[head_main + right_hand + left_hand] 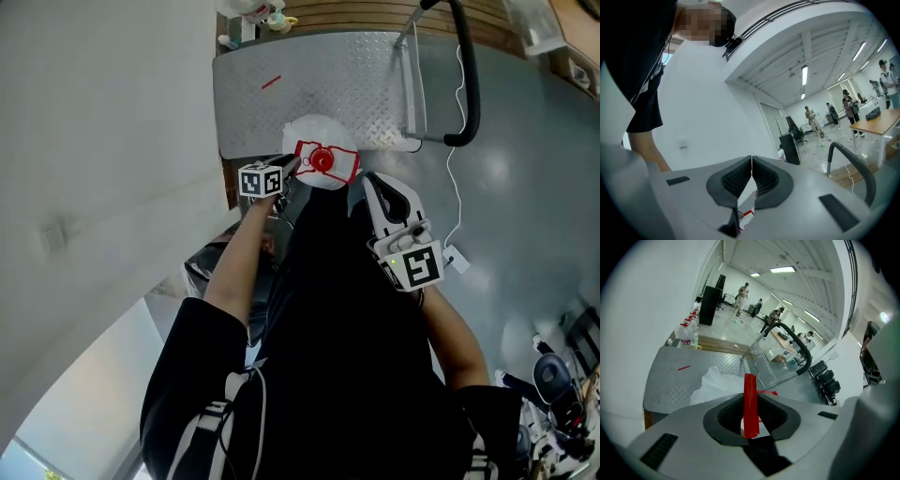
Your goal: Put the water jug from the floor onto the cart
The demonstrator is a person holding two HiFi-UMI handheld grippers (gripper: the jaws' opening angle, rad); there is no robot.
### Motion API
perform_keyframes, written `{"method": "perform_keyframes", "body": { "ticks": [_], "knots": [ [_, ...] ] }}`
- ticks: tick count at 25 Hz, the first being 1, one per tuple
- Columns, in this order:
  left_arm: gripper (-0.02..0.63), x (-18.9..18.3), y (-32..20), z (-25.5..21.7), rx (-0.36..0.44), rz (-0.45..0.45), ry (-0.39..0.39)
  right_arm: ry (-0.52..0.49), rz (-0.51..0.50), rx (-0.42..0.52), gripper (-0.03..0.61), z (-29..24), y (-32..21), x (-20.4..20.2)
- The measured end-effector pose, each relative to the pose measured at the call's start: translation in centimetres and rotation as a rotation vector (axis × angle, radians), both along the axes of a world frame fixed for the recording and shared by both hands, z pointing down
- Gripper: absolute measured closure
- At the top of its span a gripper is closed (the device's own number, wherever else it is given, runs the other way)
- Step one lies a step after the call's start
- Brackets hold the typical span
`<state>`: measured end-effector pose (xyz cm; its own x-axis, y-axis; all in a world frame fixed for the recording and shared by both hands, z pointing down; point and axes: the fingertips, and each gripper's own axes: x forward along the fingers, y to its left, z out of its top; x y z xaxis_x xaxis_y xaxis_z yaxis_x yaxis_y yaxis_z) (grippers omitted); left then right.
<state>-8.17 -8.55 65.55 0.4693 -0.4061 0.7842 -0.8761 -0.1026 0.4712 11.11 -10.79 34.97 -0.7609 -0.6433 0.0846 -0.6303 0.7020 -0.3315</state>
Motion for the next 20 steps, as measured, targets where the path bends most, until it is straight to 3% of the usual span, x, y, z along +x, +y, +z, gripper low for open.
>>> {"method": "perform_keyframes", "body": {
  "ticks": [12, 16, 20],
  "knots": [
    [0.523, 0.7, -9.4, 3.5, -0.046, -0.002, 0.171, 0.118, 0.223, -0.011, 0.561, 0.9, -8.0, -1.3],
    [0.523, -0.3, -12.3, 3.3, -0.032, 0.077, 0.159, 0.142, 0.267, -0.01, 0.561, 0.9, -9.7, -2.3],
    [0.523, -1.1, -14.5, 3.0, -0.015, 0.244, 0.123, 0.149, 0.296, 0.004, 0.561, 0.7, -11.0, -3.6]
  ]
}}
